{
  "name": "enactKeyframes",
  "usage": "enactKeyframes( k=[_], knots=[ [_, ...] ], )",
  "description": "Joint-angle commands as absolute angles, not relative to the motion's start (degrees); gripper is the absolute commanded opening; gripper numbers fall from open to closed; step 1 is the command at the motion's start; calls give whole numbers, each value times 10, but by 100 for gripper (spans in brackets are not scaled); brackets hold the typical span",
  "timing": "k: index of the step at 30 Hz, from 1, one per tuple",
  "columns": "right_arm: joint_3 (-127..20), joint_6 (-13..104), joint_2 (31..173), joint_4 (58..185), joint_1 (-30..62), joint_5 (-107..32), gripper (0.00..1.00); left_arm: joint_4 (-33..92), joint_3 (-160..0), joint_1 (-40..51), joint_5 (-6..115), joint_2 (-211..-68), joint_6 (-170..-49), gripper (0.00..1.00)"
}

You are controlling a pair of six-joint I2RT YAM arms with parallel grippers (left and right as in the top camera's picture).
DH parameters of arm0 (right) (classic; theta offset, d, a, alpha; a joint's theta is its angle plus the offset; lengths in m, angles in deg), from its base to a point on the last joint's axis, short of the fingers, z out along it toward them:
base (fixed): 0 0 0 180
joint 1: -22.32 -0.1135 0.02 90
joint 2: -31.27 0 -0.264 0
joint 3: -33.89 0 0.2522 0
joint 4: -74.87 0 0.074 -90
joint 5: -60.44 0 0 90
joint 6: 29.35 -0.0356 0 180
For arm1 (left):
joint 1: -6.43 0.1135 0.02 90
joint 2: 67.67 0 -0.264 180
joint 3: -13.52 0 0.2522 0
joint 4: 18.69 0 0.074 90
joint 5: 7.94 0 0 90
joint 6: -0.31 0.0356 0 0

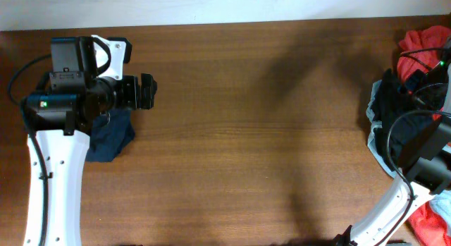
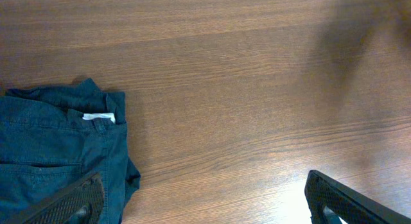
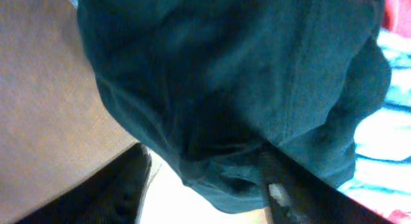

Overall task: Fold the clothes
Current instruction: 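Pull the dark green garment out and drop it mid-table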

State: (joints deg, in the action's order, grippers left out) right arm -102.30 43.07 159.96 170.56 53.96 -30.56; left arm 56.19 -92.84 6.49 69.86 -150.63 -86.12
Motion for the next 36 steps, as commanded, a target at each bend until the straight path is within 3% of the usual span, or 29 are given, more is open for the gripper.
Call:
enactKeyframes(
  k=[1, 2, 4, 19, 25, 30, 36],
  knots=[
    [-1019, 396, 1602, 1697, 538, -304, 29, 565, -941, 63, 687, -1506, -860, 99],
    [-1019, 391, 1602, 1694, 538, -304, 17, 565, -941, 63, 687, -1506, -860, 99],
    [-1019, 391, 1602, 1687, 538, -303, 4, 569, -941, 63, 688, -1506, -860, 99],
    [-1211, 439, 1422, 1693, 538, -268, 4, 577, -941, 63, 688, -1506, -860, 99],
    [-1319, 439, 1361, 1669, 528, -339, 4, 572, -941, 63, 688, -1506, -860, 99],
    [-1361, 453, 1332, 1647, 469, -391, 4, 571, -941, 63, 688, -1506, -860, 99],
    [-1358, 495, 1337, 1643, 370, -351, 4, 566, -942, 63, 694, -1506, -860, 99]
  ],
)
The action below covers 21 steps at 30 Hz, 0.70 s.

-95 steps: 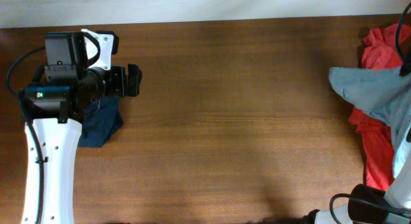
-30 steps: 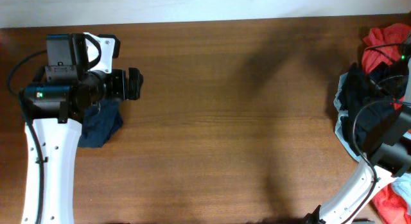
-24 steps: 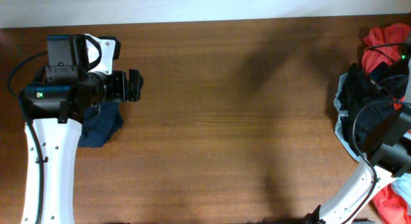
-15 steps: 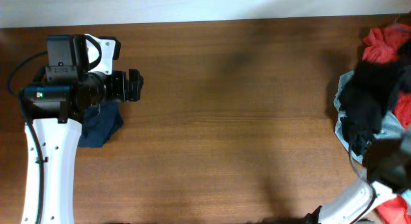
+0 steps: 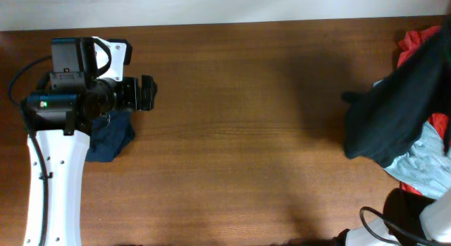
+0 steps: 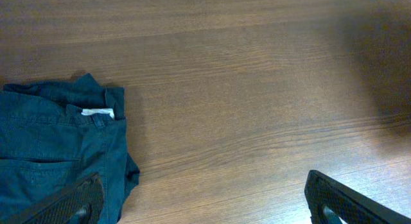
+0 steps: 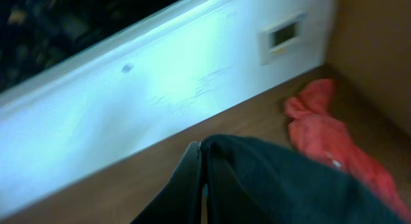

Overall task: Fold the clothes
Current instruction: 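Pull the dark green garment out and drop it mid-table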

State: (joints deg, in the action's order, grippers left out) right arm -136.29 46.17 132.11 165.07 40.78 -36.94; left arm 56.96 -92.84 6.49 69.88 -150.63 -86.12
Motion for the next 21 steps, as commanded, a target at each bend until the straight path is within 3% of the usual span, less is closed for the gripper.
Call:
enactKeyframes(
  k=[1, 5, 13, 21],
  knots=[
    [-1358, 498, 1338, 1637, 358, -324, 4, 566, -943, 63, 694, -1506, -860, 99],
    [-1358, 499, 1334, 1597, 335, -219, 4, 567, -948, 63, 694, -1506, -860, 99],
    [-1357, 494, 1340, 1644, 299, -298, 4, 556, -952, 63, 734, -1506, -860, 100],
    [-1348, 495, 1388, 1684, 163, -298, 4, 556, -993, 64, 759, -1506, -859, 99]
  ],
)
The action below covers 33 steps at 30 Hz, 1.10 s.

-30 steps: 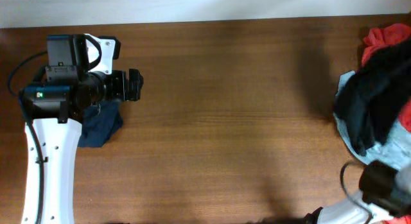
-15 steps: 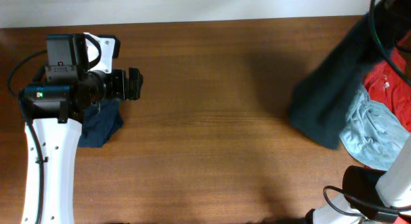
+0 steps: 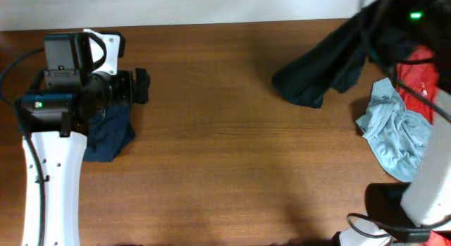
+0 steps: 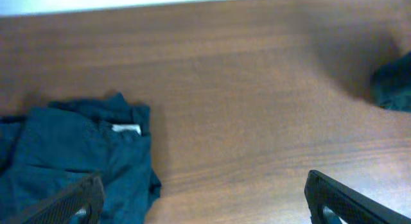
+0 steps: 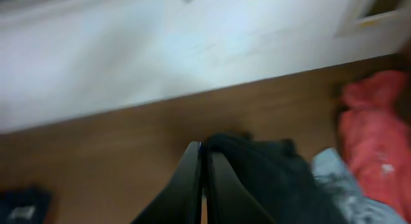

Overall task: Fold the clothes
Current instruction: 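Pull the dark green garment out and drop it mid-table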

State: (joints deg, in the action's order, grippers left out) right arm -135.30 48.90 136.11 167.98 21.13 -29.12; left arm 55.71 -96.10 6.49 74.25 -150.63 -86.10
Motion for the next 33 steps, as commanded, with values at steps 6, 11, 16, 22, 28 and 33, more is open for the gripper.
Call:
enactKeyframes(
  k=[6, 11, 16, 22, 28, 33],
  knots=[
    [-1329, 494, 1445, 1710, 57, -298, 4, 558, -1025, 64, 760, -1503, -857, 99],
    [-1327, 496, 1499, 1734, -31, -298, 9, 558, -1029, 64, 781, -1499, -849, 99],
    [-1327, 529, 1524, 1735, -96, -271, 19, 560, -1029, 64, 796, -1497, -849, 99],
    [-1327, 554, 1523, 1739, -101, -231, 25, 560, -1028, 64, 796, -1497, -849, 100],
    [-1327, 430, 1523, 1777, -14, -179, 41, 575, -1028, 64, 795, -1497, -849, 99],
    [-1323, 376, 1532, 1816, 129, -214, 29, 590, -1028, 63, 793, -1497, -849, 99]
  ],
)
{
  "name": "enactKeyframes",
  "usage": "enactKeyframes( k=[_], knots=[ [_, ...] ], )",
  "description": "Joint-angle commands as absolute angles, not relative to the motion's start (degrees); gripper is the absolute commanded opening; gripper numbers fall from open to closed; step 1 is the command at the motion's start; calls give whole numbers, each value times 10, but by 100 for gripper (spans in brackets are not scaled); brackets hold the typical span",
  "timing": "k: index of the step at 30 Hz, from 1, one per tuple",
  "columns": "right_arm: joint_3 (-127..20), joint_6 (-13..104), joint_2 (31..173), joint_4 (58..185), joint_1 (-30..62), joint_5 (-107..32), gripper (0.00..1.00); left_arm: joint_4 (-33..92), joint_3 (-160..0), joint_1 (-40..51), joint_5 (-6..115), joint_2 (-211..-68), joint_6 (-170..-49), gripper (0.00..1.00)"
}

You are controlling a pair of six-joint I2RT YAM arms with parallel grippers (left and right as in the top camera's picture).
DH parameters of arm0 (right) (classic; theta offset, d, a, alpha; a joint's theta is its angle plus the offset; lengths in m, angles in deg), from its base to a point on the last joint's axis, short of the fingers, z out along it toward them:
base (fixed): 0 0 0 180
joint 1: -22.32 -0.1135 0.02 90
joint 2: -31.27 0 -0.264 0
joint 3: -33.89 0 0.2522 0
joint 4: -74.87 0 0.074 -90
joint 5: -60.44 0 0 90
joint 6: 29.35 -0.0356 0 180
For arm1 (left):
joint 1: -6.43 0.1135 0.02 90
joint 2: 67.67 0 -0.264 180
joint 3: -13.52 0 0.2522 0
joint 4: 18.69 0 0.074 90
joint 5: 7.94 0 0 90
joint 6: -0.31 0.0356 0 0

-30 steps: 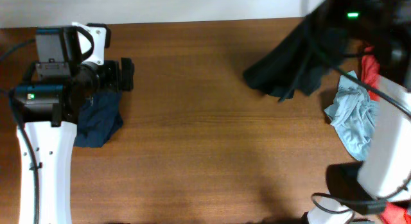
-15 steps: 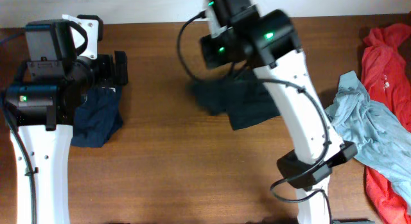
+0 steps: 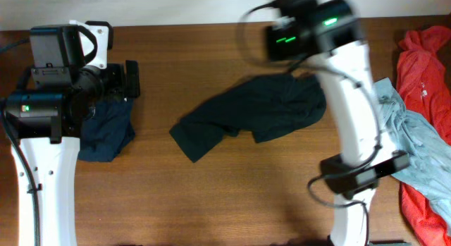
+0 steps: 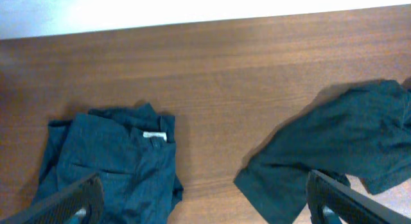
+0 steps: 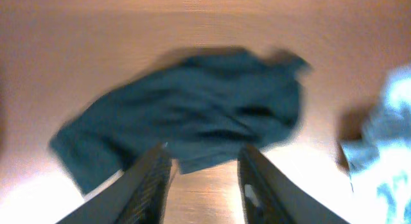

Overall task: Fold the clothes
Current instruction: 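Pull the dark green garment out and drop it mid-table, then grasp the dark green garment's ends with left and right grippers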

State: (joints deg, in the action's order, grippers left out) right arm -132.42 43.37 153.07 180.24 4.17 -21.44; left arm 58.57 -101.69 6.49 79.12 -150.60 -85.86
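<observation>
A dark teal garment (image 3: 254, 111) lies crumpled and part spread in the middle of the table, also seen in the right wrist view (image 5: 186, 115) and the left wrist view (image 4: 334, 147). My right gripper (image 5: 202, 185) hangs open high above it, nothing between its fingers (image 5: 148, 185). A folded blue garment (image 3: 106, 130) lies at the left edge of the table, under my left arm. My left gripper (image 4: 205, 205) is open and empty, between that blue garment (image 4: 109, 160) and the dark one.
At the right edge lies a pile of clothes: a red garment (image 3: 423, 48) and a light blue one (image 3: 416, 140), whose edge shows in the right wrist view (image 5: 379, 153). The brown wooden table (image 3: 232, 197) ends at a white wall at the back.
The dark garment was hanging from my shut right gripper over the back right of the table. Now it lies in the middle and the right gripper is open above it. My left arm has drawn back slightly.
My right gripper was down on the dark garment in the pile at the right. Then it was shut on it, holding it above the pile, then over the back right of the table. Now the garment lies released mid-table. The left gripper stayed open by the folded blue garment.
</observation>
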Motion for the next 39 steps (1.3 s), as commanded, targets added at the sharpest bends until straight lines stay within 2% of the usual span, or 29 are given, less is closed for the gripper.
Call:
enactKeyframes(
  k=[1, 4, 8, 14, 18, 21, 30, 35, 39],
  knots=[
    [-1321, 376, 1537, 1823, 162, -236, 22, 591, -1027, 63, 788, -1497, -849, 99],
    [-1297, 376, 1557, 1833, 246, -311, 4, 592, -1027, 63, 771, -1498, -849, 99],
    [-1214, 379, 1591, 1836, 316, -378, 4, 591, -1027, 63, 763, -1507, -849, 99],
    [-1024, 400, 1606, 1765, 336, -371, 4, 598, -1027, 62, 733, -1536, -849, 99],
    [-921, 360, 1606, 1702, 354, -294, 4, 615, -1027, 57, 732, -1559, -849, 99],
    [-881, 303, 1606, 1689, 387, -181, 4, 627, -1027, 57, 733, -1569, -849, 100],
    [-877, 303, 1605, 1611, 493, -156, 4, 612, -1027, 57, 732, -1571, -849, 99],
    [-923, 305, 1587, 1621, 543, -158, 4, 621, -1027, 57, 733, -1571, -849, 99],
    [-992, 352, 1553, 1637, 561, -158, 4, 615, -1027, 57, 732, -1571, -849, 99]
  ],
)
